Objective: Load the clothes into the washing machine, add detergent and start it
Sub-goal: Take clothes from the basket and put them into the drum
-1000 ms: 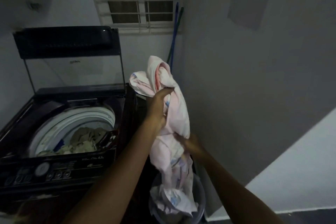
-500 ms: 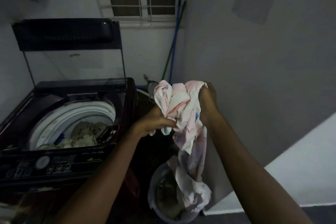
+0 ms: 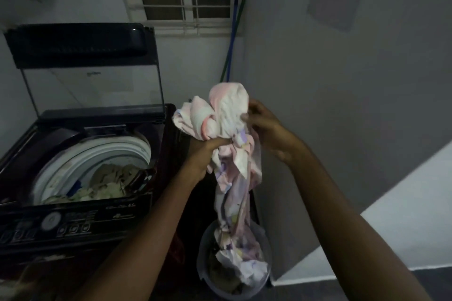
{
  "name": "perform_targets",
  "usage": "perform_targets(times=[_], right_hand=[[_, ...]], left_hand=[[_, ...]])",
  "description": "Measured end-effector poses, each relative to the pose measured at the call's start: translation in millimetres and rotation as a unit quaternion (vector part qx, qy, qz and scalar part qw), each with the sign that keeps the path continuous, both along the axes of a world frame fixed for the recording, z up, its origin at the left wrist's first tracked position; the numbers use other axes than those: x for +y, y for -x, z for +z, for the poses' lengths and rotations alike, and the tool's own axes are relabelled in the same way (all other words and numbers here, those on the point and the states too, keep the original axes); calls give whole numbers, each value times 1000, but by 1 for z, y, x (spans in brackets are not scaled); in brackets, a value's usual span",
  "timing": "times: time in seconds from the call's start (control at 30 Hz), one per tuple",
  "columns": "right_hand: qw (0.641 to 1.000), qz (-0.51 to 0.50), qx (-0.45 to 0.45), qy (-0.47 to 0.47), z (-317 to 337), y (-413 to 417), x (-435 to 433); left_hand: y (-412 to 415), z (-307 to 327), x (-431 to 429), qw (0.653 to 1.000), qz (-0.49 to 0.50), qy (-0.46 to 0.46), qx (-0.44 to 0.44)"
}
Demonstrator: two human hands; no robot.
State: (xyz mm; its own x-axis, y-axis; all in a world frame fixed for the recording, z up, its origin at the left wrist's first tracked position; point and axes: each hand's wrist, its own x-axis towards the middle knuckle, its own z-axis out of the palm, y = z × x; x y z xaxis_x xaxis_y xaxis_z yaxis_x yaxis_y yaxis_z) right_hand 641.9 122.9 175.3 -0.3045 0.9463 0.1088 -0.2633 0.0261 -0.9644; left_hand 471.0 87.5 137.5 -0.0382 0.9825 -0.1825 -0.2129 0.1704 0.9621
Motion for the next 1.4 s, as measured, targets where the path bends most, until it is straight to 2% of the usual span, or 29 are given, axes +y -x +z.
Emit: perform_targets(times=[0.07,0.17,0.23,0.27,0.37,0.43,0.53,0.63,0.73,0.83,0.93,1.1,1.23,1.4], right_hand=[[991,64,-112,-18,-33,-21,-2],[961,115,-252,10,-92,-16,-19],[946,78,-313,21,-135,5,-34],[948,40,-315,32,-149,16,-39],[955,-98,-256,116,-161,24,-40],[949,-130,-247,144,-145,11,-41],[954,-205,-186,113,-107,-17,-31],[954,-253,-148,62,-55,-18,-16],[959,-268,-69,55,-16,3,-10],[972,-214,-23,93,4,25,-13],[986,-78,56,137,7,26,-14],[985,-9,59,164,-1,20,-7],[982,52,77,162,4,19,-6],[973,162,92,138,7,24,-10]], left_hand=[[2,12,4,999,-16,-18,-30],[-1,27,10,993,-40,-42,-103],[-7,32,10,984,-58,-60,-157],[-10,33,11,981,-62,-60,-173],[2,29,14,987,1,-29,-157],[21,20,18,991,47,-28,-121],[44,2,17,992,123,-2,21],[44,-20,9,985,100,45,132],[29,-34,8,991,33,14,132],[15,-31,8,990,18,-20,137],[15,-27,8,989,12,-31,141],[19,-26,-6,986,-61,-48,145],[15,-29,-9,998,-16,-4,53],[8,-30,5,994,51,-46,-84]])
